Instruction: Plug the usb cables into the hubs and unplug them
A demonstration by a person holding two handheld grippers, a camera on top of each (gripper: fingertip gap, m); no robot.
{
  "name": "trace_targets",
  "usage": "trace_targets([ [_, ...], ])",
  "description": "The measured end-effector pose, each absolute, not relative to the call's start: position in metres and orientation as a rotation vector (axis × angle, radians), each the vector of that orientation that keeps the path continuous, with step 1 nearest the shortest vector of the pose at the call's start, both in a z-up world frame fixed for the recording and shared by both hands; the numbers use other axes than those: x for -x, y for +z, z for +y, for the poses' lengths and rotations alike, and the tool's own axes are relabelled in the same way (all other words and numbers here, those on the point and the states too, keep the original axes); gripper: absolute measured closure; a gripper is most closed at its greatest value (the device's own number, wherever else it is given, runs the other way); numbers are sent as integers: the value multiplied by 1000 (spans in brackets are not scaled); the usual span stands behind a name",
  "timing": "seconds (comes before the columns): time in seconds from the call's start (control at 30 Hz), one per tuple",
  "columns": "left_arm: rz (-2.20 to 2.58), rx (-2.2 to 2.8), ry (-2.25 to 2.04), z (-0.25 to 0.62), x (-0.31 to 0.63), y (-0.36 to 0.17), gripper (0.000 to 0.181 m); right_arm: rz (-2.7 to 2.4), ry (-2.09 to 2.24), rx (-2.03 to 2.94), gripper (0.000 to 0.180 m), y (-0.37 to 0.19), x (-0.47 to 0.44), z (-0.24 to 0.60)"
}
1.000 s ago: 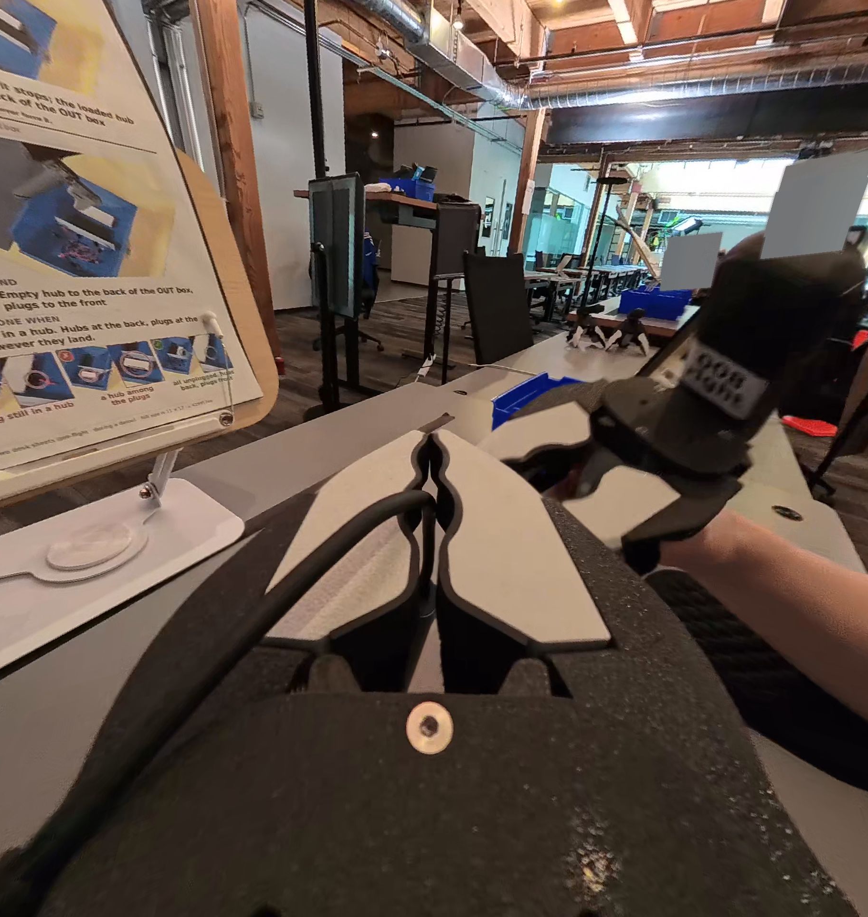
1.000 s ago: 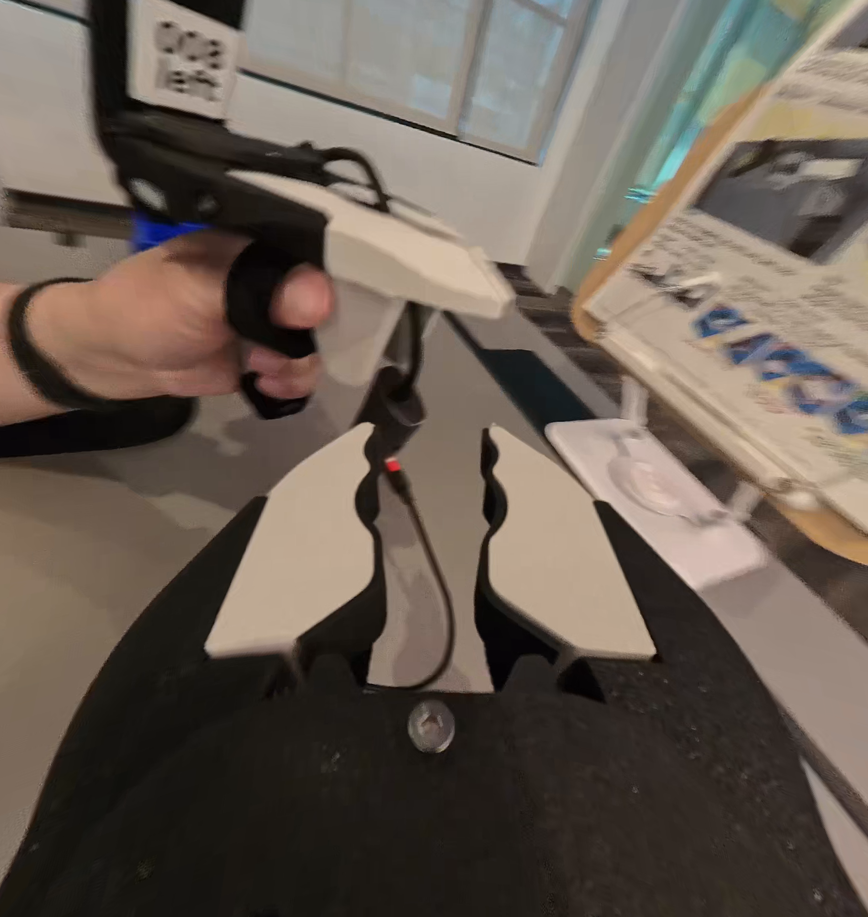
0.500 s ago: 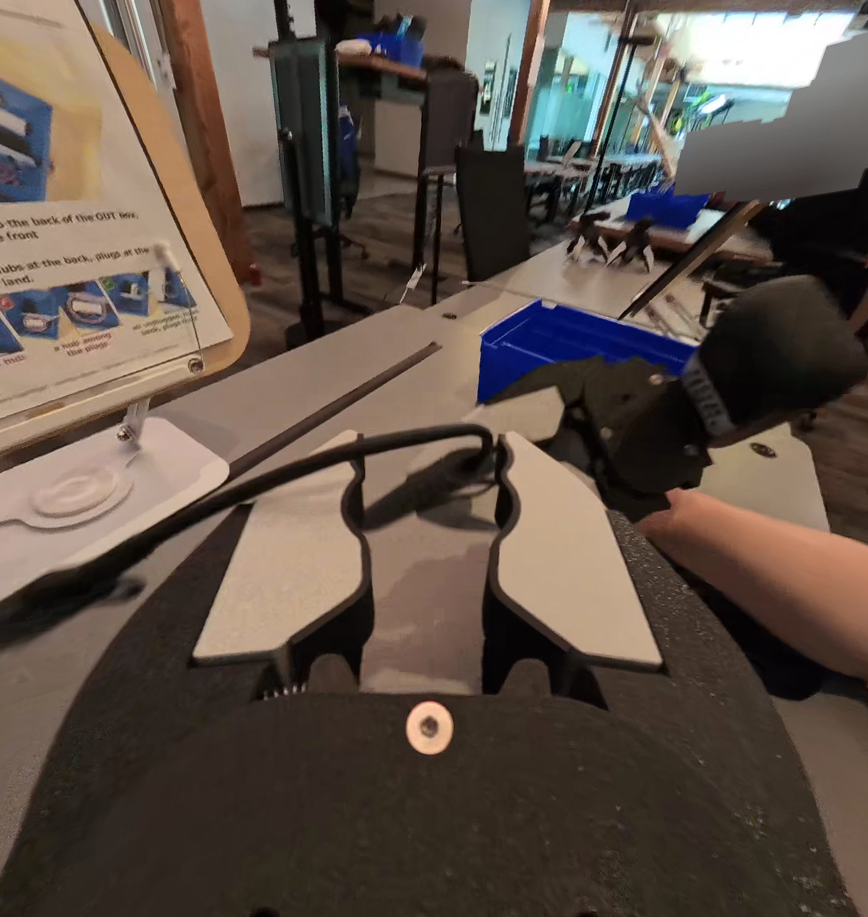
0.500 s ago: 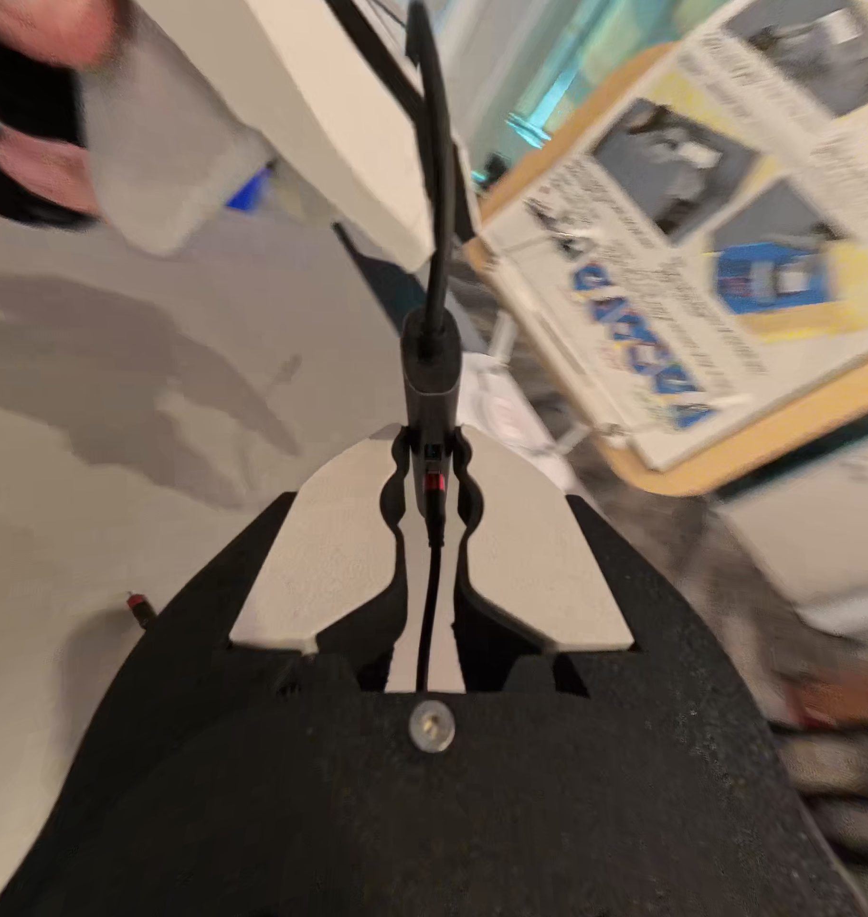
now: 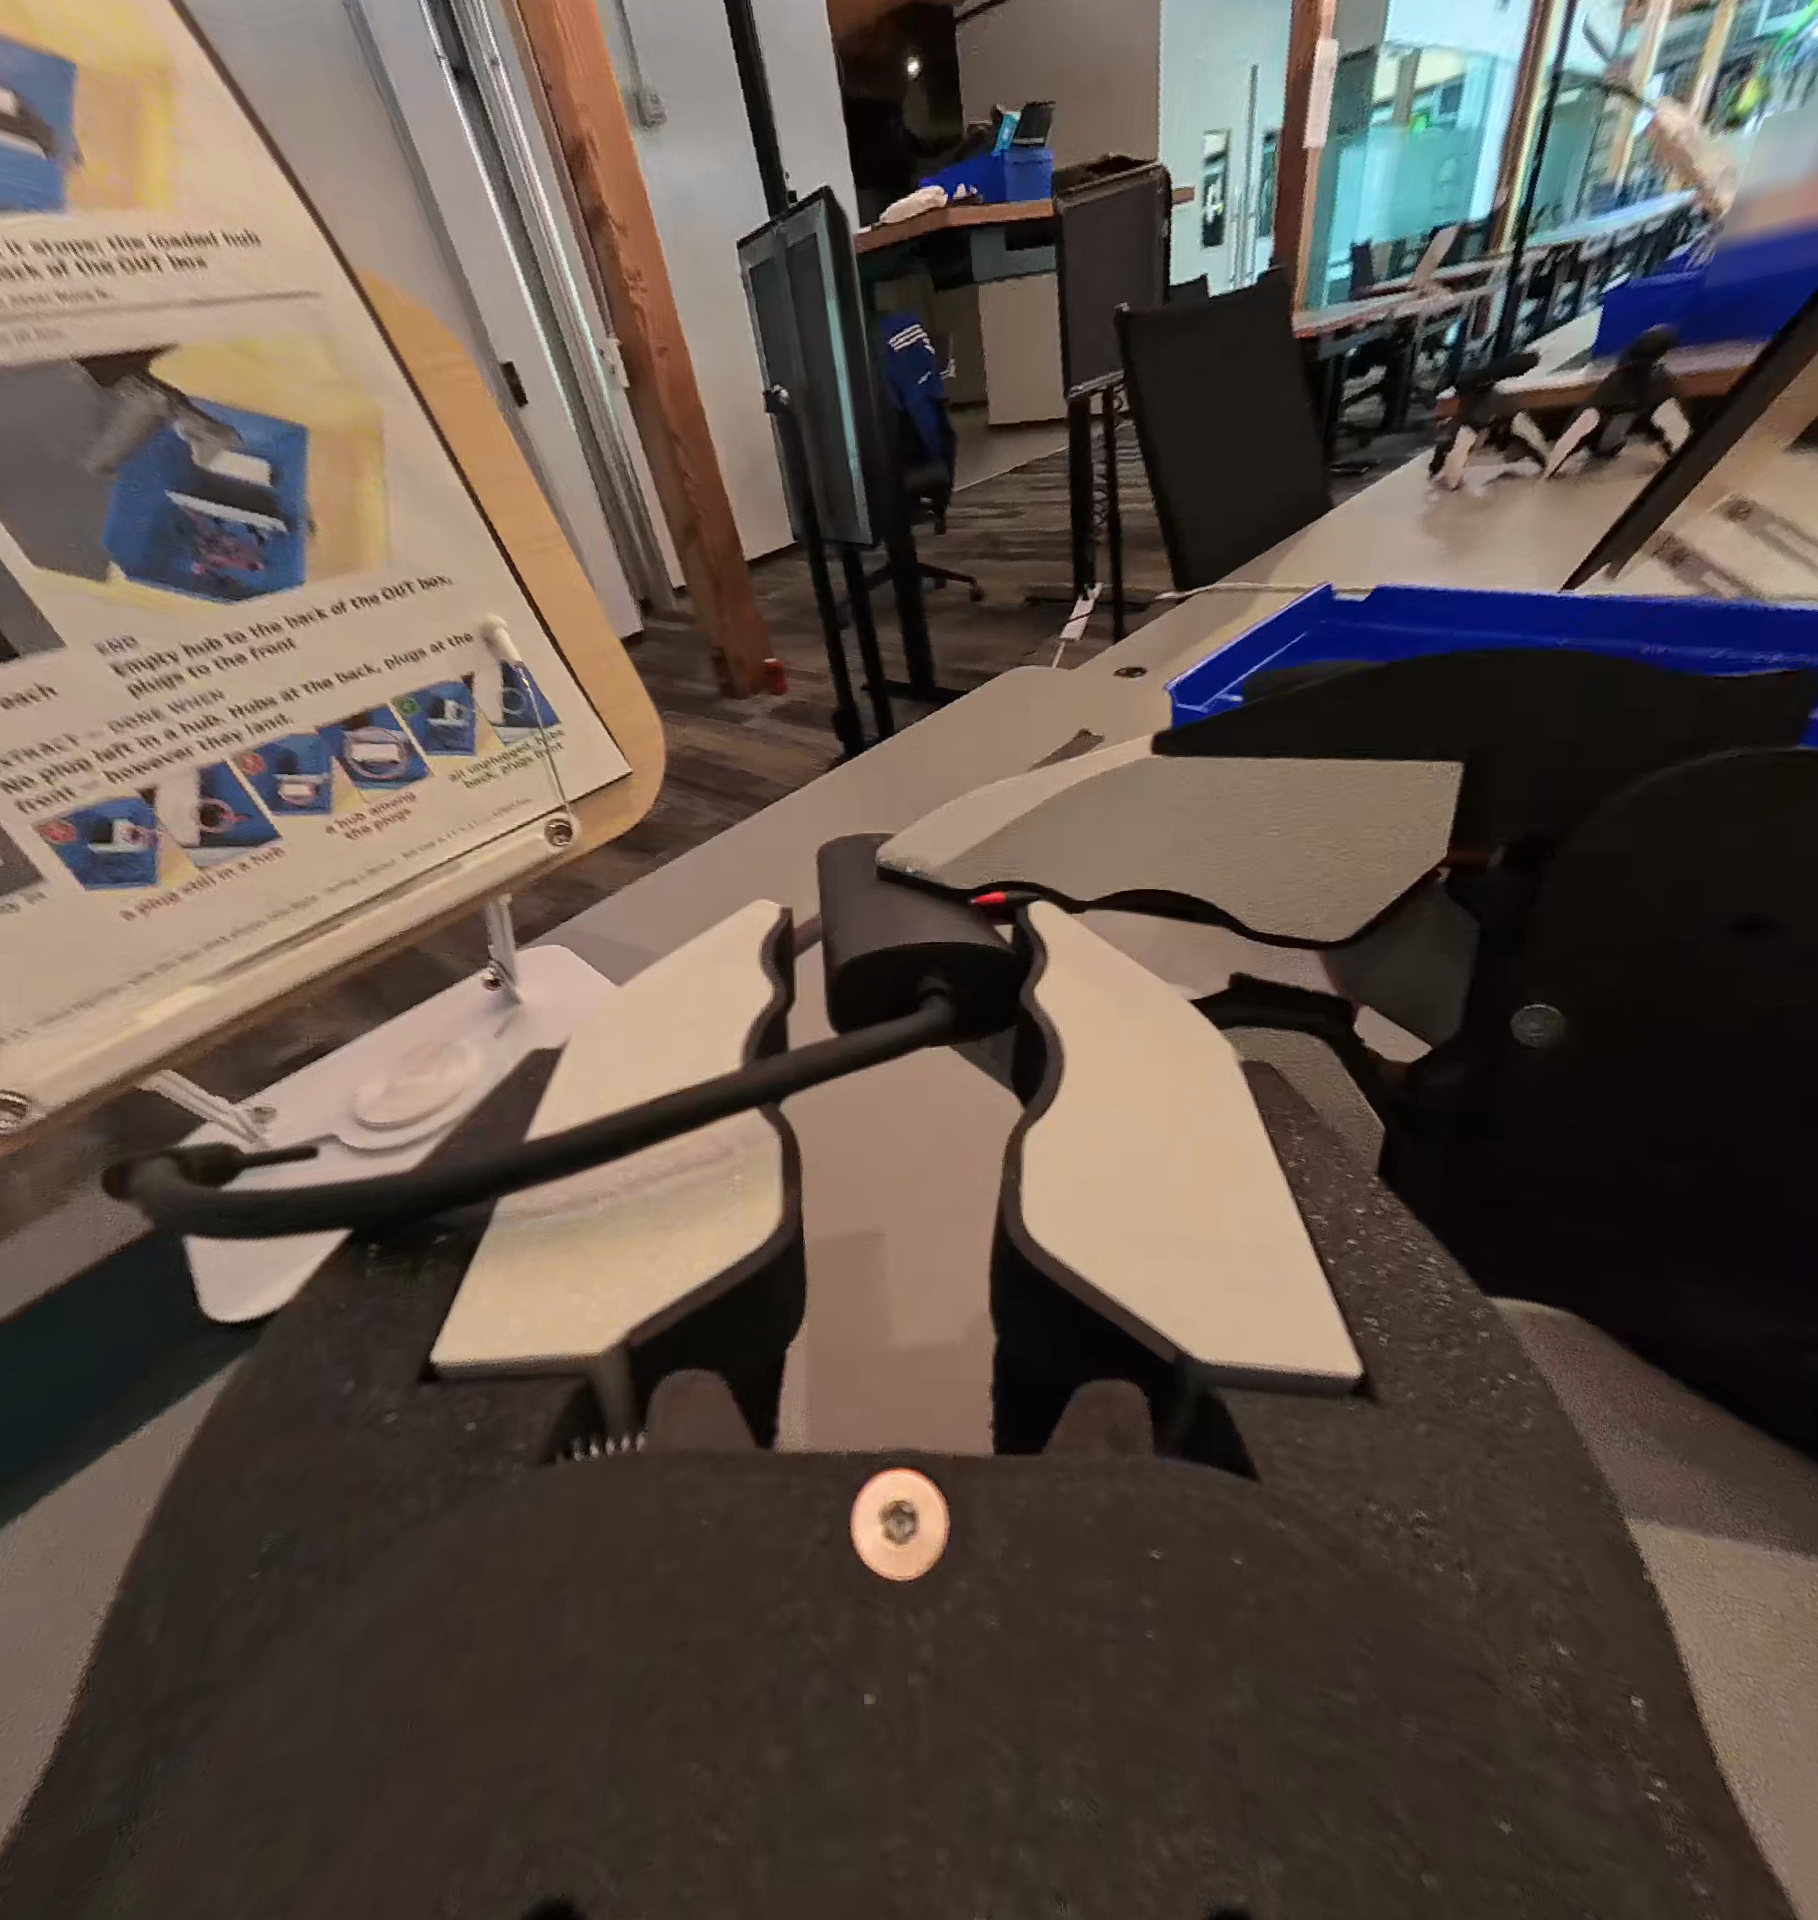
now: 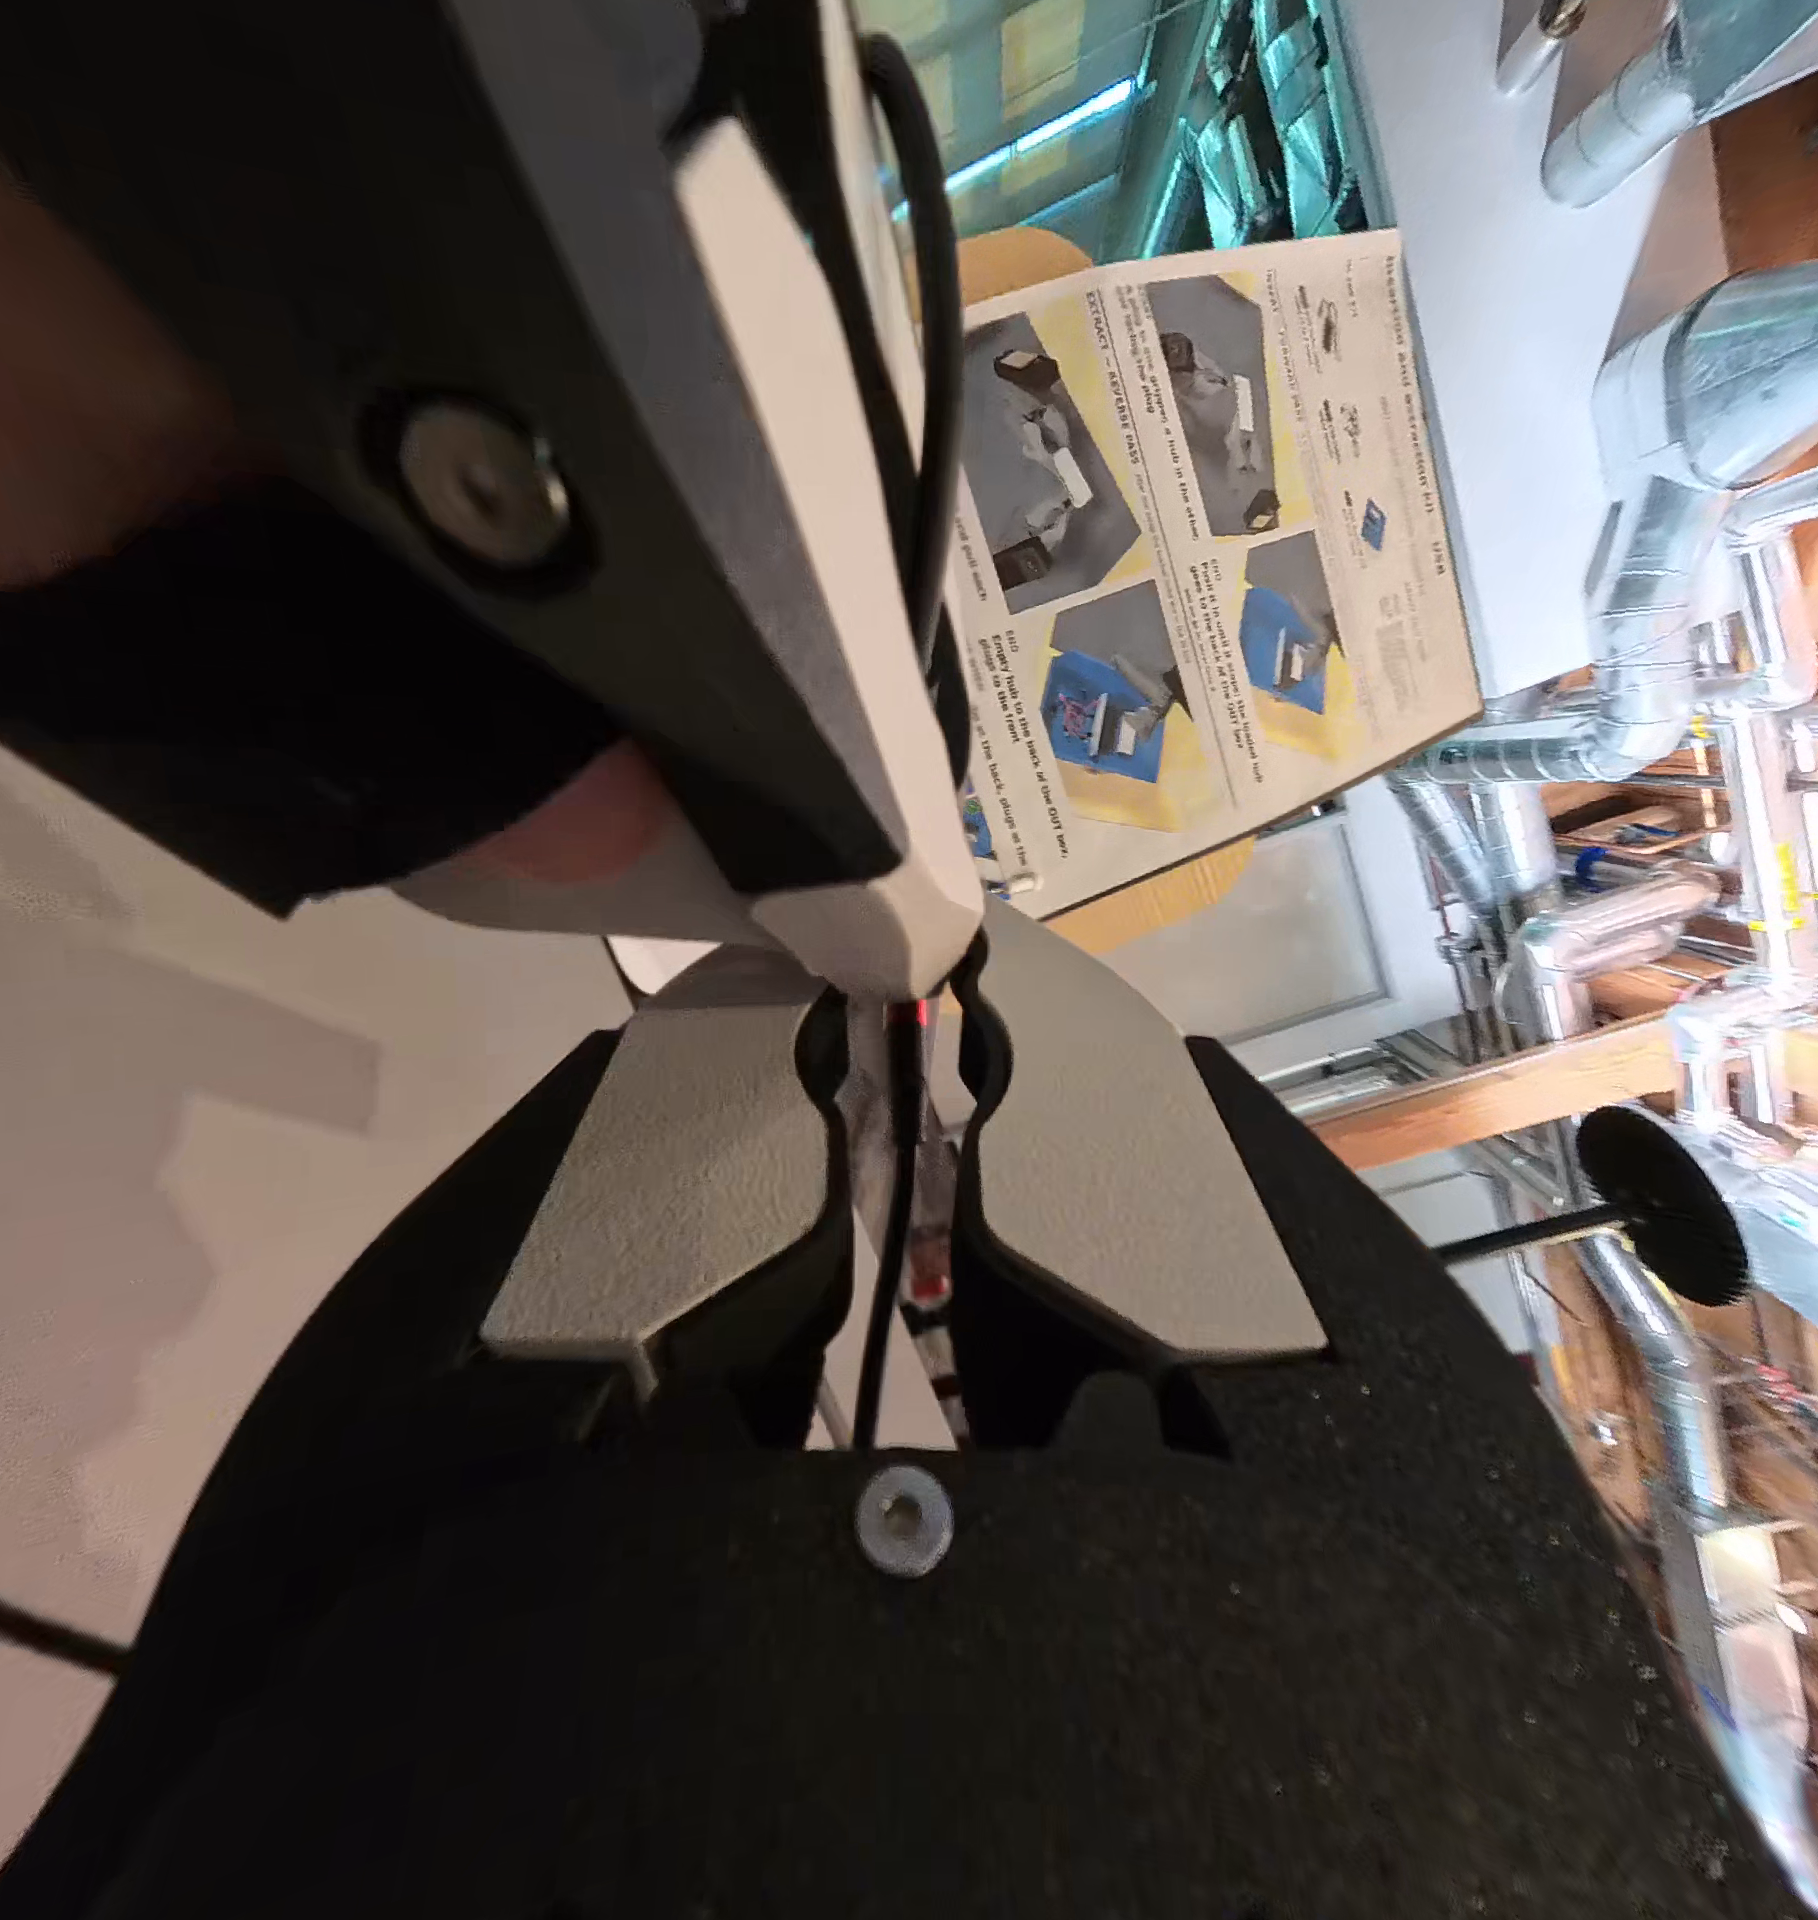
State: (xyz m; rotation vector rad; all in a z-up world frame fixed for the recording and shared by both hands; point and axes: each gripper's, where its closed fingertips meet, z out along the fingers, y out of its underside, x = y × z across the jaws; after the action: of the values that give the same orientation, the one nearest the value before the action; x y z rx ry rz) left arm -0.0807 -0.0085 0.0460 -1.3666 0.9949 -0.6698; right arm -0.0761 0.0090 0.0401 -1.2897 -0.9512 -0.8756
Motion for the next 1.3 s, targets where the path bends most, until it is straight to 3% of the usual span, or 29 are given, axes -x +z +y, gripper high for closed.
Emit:
trace_targets([
  [0.23, 1022, 1303, -641, -13, 83, 54, 148, -916, -904, 1207, 163, 49, 76, 6],
  [0.37, 998, 1278, -678, -16, 86, 62, 148, -834, -967, 1209, 152, 55, 59, 10],
  [0.5, 1010, 1259, -678, -22, 83, 65, 148, -836, -977, 1217, 164, 54, 56, 10],
  [1.3, 993, 1389, -700, -7, 81, 43, 144, -926, -1172, 1205, 164, 47, 48, 15],
])
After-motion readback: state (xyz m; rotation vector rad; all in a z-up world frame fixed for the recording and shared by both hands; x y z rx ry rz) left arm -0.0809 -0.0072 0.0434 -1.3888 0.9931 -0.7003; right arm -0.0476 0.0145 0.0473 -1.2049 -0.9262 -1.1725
